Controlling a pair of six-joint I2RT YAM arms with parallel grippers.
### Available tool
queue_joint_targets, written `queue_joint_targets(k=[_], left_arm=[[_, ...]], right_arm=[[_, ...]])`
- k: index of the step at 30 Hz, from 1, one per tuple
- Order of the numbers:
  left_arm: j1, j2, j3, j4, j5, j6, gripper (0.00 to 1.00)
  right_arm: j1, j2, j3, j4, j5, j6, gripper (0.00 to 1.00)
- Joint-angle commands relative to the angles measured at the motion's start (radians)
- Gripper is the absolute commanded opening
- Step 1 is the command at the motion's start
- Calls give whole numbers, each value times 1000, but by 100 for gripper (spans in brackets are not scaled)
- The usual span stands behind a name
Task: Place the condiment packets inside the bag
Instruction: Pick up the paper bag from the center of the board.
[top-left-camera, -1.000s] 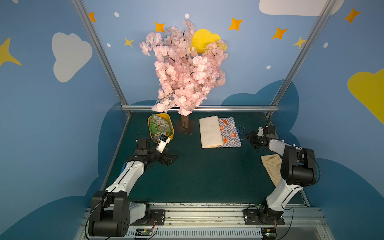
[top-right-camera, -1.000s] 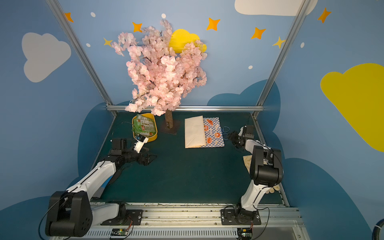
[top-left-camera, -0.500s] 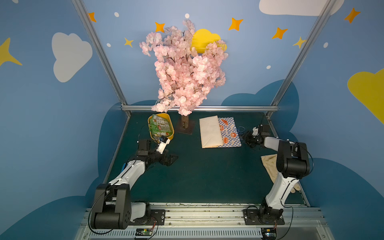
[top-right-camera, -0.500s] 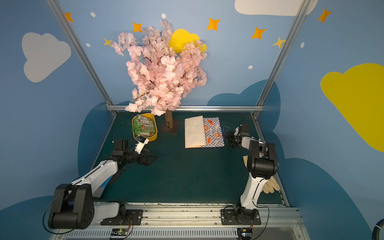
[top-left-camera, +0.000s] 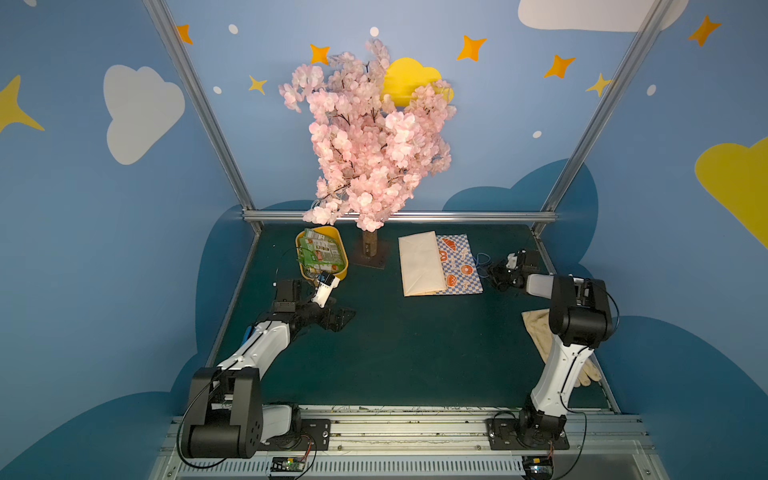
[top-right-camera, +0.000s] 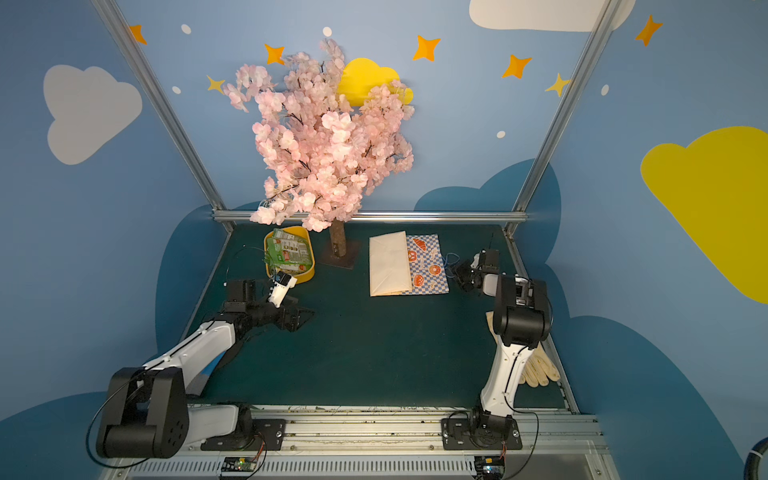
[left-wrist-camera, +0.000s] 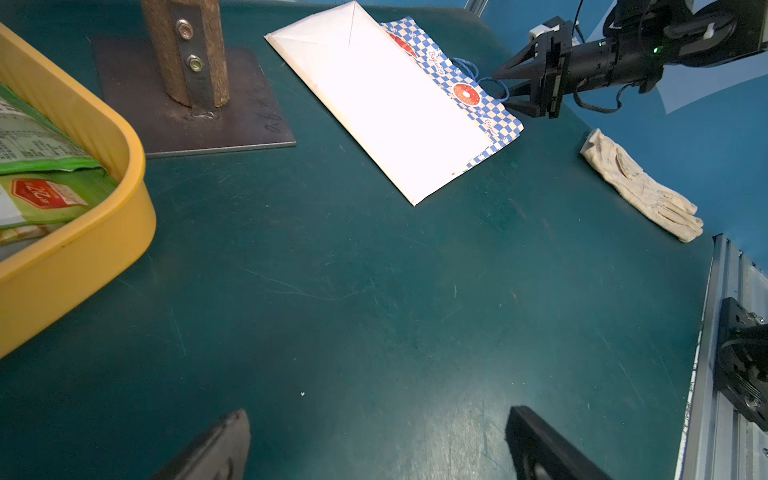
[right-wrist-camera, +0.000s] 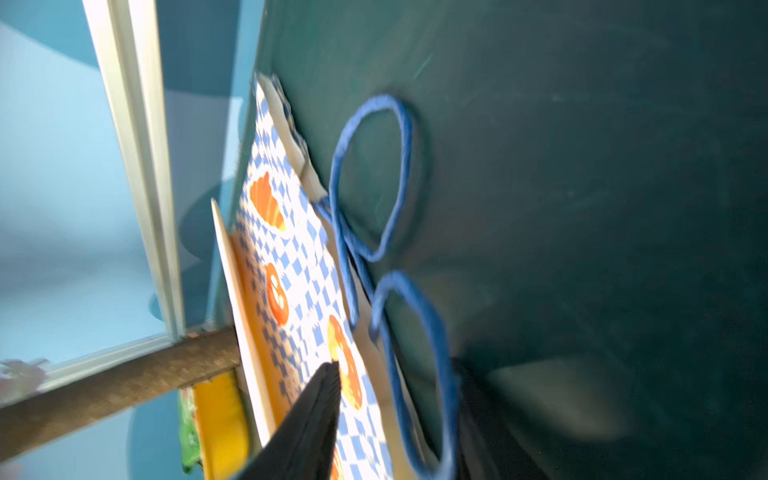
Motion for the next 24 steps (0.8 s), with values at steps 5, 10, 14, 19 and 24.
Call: queue_joint_targets(k=[5,10,14,19,24], left_arm=[[8,-16,-10,6,13,-1,100],[10,-33,-15,6,17,-7,100],[12,-43,-13,0,27,-10,100],[12,-60,-1,-30,45,-5,100],[14,-115,20,-83,87,13,100]], right_arm=[[14,62,22,68,4,63,22],[30,26,26,64,1,46,1],[46,-75,12,20,11,-5,0],[83,-242,21,-93,29,-114,0],[164,-396,83,-251,31,-253,0]])
